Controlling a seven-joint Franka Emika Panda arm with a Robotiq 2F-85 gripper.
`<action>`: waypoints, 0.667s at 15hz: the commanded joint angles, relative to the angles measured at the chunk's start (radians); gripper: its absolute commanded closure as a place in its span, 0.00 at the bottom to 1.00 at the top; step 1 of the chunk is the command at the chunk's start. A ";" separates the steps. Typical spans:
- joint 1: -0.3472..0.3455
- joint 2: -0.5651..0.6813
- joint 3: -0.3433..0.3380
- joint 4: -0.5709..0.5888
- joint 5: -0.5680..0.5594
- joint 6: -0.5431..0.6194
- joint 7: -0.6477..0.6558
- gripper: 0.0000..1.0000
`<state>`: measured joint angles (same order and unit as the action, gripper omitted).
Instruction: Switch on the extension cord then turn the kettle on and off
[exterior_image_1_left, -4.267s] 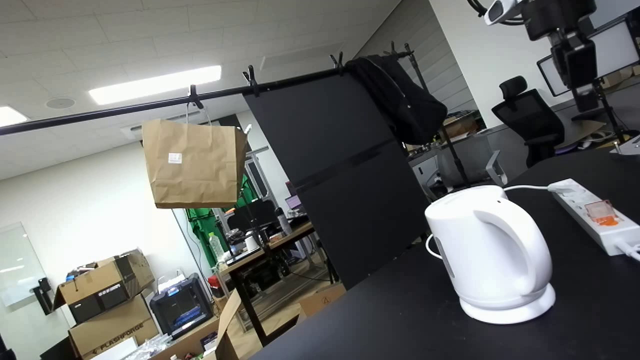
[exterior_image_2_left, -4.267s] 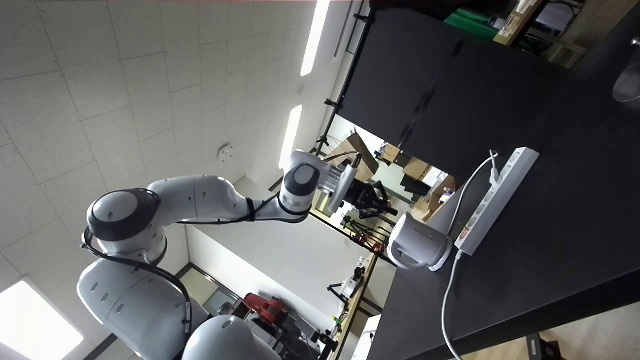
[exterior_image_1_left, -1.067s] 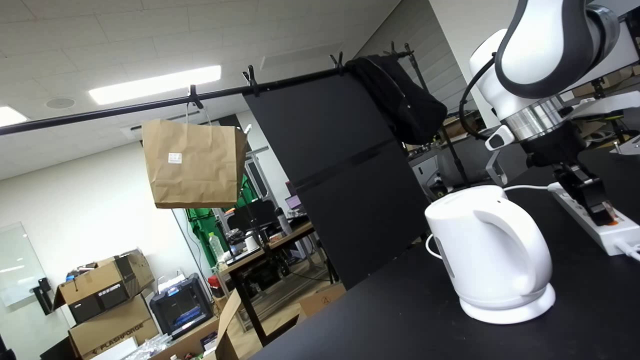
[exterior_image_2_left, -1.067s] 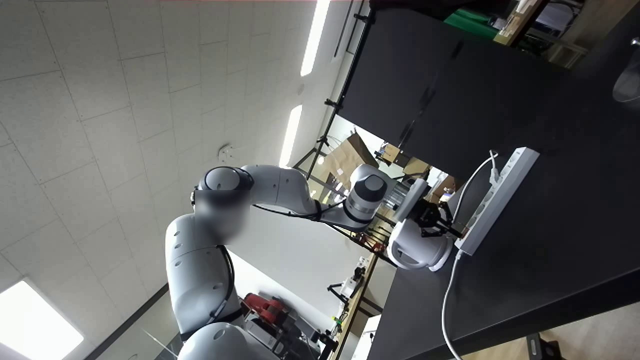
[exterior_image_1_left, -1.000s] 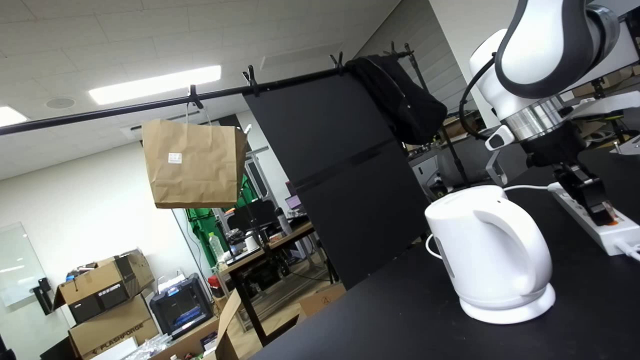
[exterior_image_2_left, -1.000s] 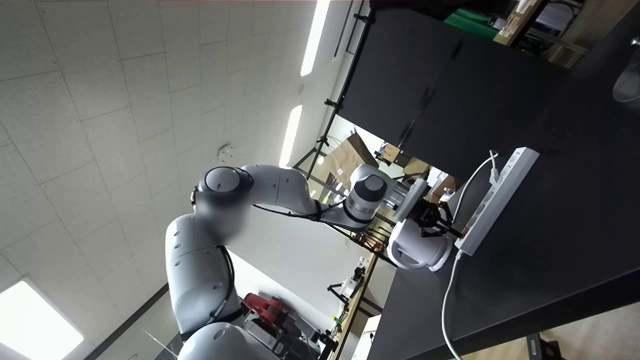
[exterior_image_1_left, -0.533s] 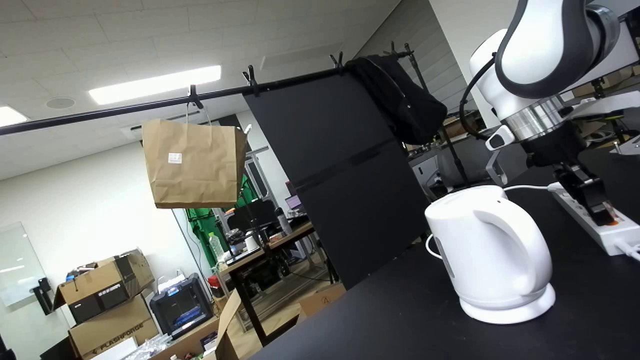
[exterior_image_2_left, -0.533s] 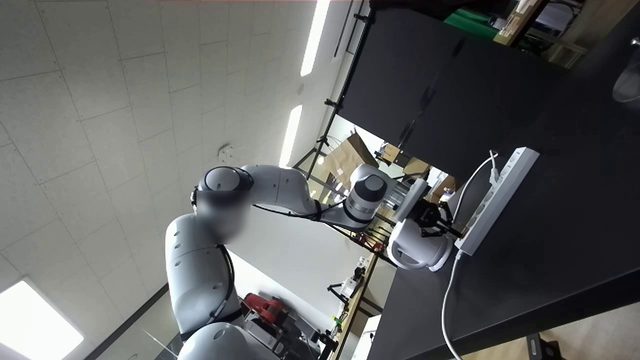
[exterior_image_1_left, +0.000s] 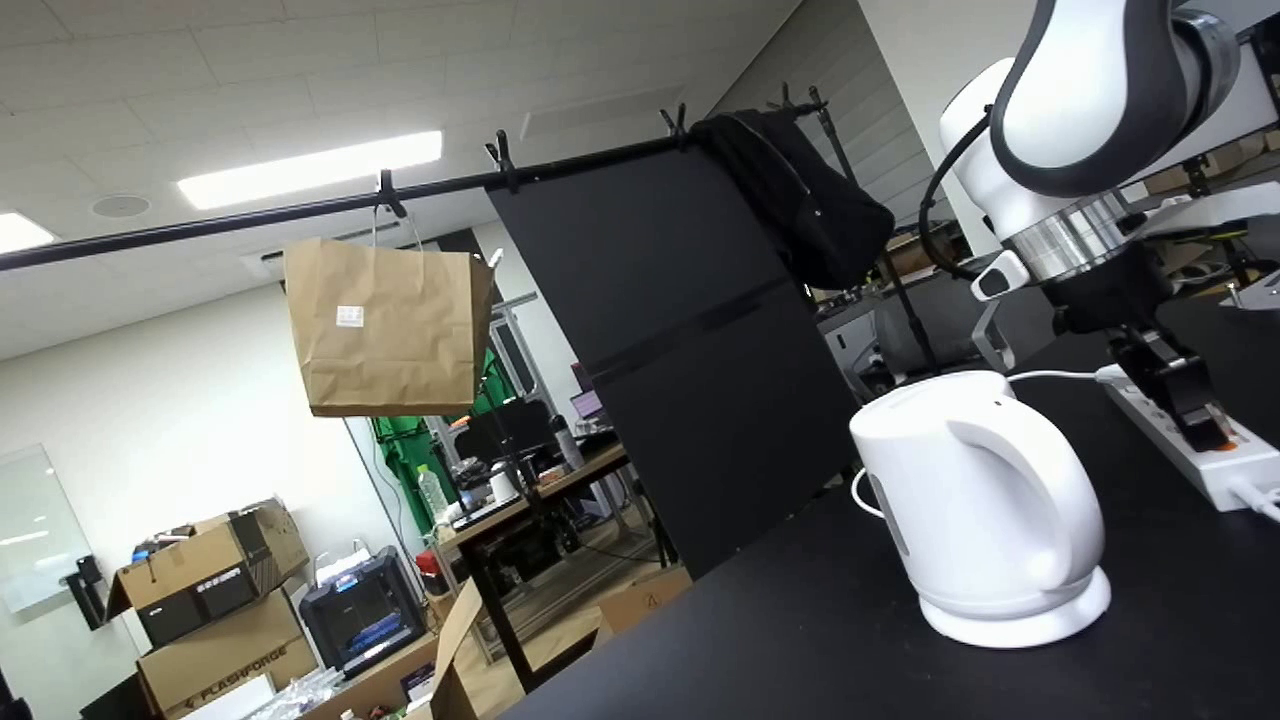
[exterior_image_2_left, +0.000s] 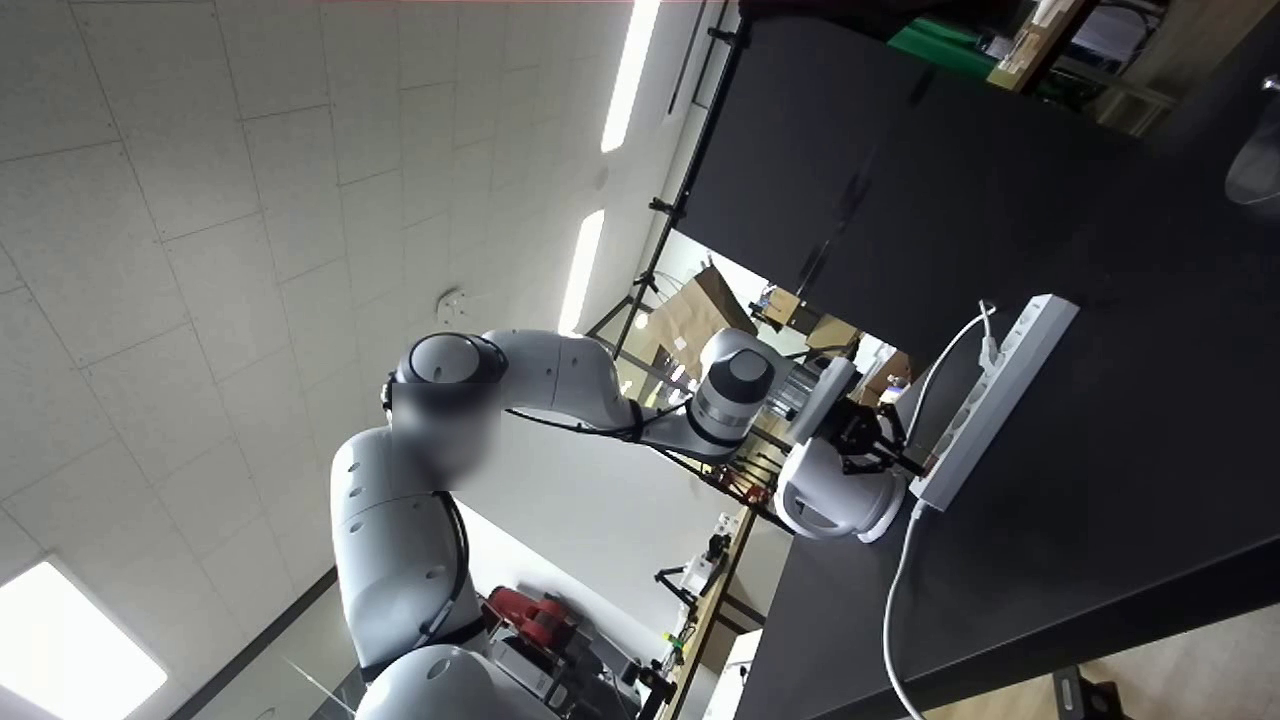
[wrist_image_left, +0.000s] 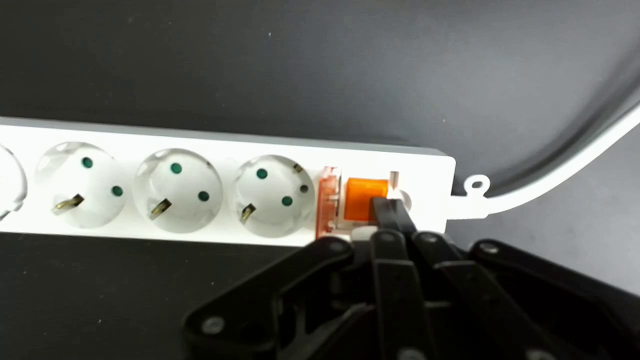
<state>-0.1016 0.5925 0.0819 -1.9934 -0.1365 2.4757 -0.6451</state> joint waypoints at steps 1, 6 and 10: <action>-0.004 0.001 0.005 0.003 -0.004 -0.003 0.003 0.99; -0.021 -0.050 -0.011 -0.035 -0.015 -0.008 -0.014 1.00; -0.057 -0.091 -0.023 -0.063 -0.008 -0.011 -0.055 1.00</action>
<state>-0.1293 0.5612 0.0641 -2.0125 -0.1400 2.4760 -0.6705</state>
